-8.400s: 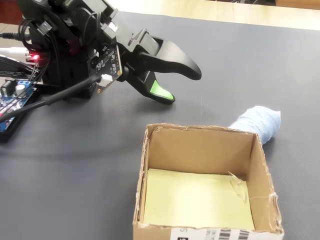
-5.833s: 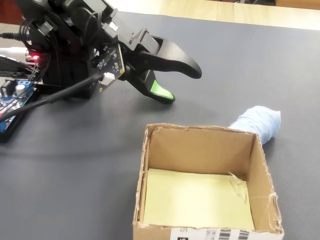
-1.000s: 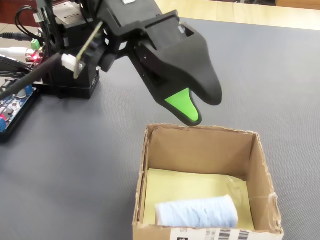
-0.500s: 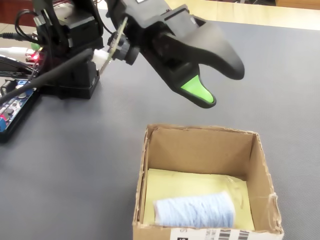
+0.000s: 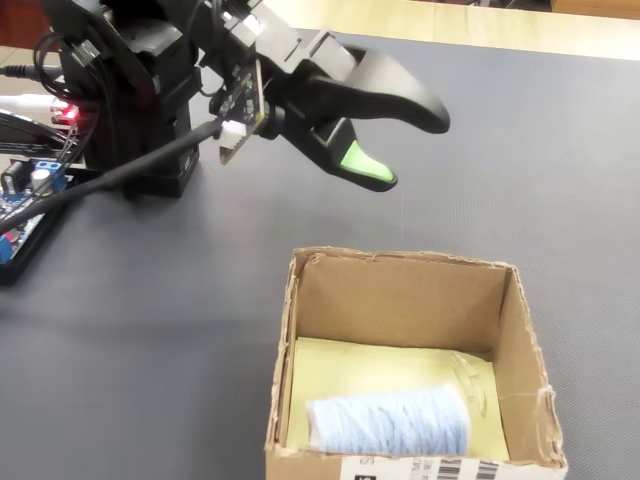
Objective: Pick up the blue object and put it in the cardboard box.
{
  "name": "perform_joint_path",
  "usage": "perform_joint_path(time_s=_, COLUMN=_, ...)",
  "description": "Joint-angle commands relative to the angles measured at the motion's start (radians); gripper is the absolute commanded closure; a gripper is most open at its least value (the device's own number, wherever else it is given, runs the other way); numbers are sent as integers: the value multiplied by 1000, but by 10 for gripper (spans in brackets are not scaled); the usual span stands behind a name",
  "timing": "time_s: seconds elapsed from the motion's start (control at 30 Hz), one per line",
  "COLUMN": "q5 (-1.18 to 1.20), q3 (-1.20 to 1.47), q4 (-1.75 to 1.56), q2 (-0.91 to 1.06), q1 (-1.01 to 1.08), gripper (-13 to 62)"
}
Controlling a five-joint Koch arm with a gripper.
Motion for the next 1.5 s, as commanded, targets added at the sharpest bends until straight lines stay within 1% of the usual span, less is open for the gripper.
perform_joint_path(time_s=0.0, q5=31, q3=0, q4=-84, q2=31, q1=-28, gripper=153)
perform_joint_path(time_s=0.17, q5=31, q3=126, q4=-84, q2=104, q1=-112, gripper=153)
perform_joint_path(time_s=0.33, q5=32, q3=199, q4=-81, q2=112, q1=-137, gripper=153)
perform_joint_path(time_s=0.57, q5=20, q3=204, q4=80, q2=115, q1=-156, gripper=153)
perform_joint_path(time_s=0.87, q5=21, q3=204, q4=92, q2=109, q1=-117, gripper=153)
perform_joint_path(time_s=1.47, q5=20, q3=204, q4=92, q2=109, q1=-117, gripper=153)
